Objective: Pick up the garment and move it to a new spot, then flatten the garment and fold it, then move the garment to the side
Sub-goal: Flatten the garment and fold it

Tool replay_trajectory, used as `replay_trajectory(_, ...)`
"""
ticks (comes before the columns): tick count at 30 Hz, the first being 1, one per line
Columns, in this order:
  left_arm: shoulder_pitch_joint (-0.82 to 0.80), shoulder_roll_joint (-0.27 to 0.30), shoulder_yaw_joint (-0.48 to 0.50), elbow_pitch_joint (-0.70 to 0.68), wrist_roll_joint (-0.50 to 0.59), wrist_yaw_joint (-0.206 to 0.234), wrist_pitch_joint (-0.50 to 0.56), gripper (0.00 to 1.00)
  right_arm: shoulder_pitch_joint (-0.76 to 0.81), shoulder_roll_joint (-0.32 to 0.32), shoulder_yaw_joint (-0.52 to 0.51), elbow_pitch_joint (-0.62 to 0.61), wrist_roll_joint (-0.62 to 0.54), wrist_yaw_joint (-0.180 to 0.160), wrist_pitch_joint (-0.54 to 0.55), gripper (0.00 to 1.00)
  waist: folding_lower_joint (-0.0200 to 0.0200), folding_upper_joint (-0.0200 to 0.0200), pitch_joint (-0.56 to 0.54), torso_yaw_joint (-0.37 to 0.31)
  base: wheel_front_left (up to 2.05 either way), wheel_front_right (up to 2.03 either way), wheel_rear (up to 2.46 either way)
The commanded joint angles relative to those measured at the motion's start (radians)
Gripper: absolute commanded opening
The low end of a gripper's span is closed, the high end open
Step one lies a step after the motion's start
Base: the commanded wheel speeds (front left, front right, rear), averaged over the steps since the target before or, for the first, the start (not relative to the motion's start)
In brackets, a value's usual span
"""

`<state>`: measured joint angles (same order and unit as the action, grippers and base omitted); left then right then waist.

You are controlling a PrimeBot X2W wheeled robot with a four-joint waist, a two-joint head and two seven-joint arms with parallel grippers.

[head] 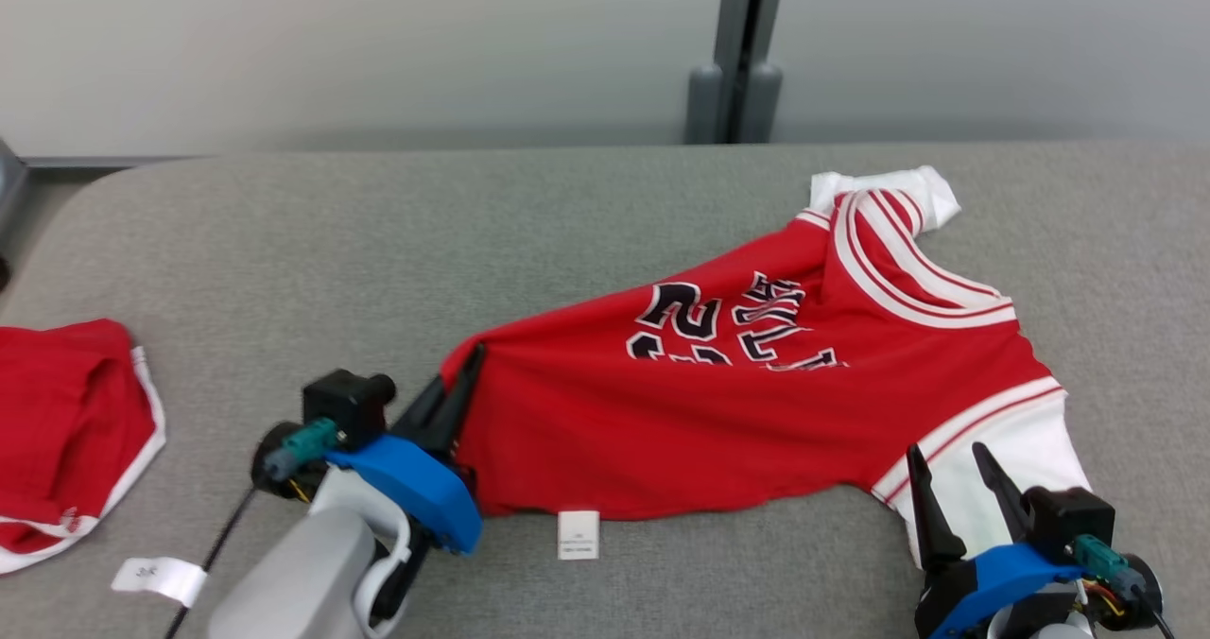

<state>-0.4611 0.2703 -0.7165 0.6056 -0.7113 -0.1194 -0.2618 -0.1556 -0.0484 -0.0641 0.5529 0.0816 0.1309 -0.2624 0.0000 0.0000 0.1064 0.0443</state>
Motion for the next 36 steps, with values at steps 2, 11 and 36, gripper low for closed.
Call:
replay_trajectory(2, -0.037, 0.012, 0.019, 0.029, 0.008, 0.005, -0.004, 0.0, -0.019, -0.004, 0.006, -0.01, -0.003, 0.0, -0.004, 1.0, 0.0, 0.0, 0.026, -0.012, 0.0, 0.0, 0.0)
replay_trajectory(11, -0.149, 0.045, 0.09, 0.15, 0.058, 0.009, -0.004, 0.0, -0.054, -0.004, 0.022, -0.047, -0.011, 0.0, -0.004, 1.0, 0.0, 0.0, 0.103, -0.076, 0.0, 0.0, 0.0)
replay_trajectory(36, 0.376, -0.08, 0.475, -0.123, 0.409, 0.079, -0.004, 1.0, 0.07, -0.004, 0.042, -0.095, -0.015, 0.0, -0.004, 1.0, 0.0, 0.0, -0.092, -0.028, 0.0, 0.0, 0.0)
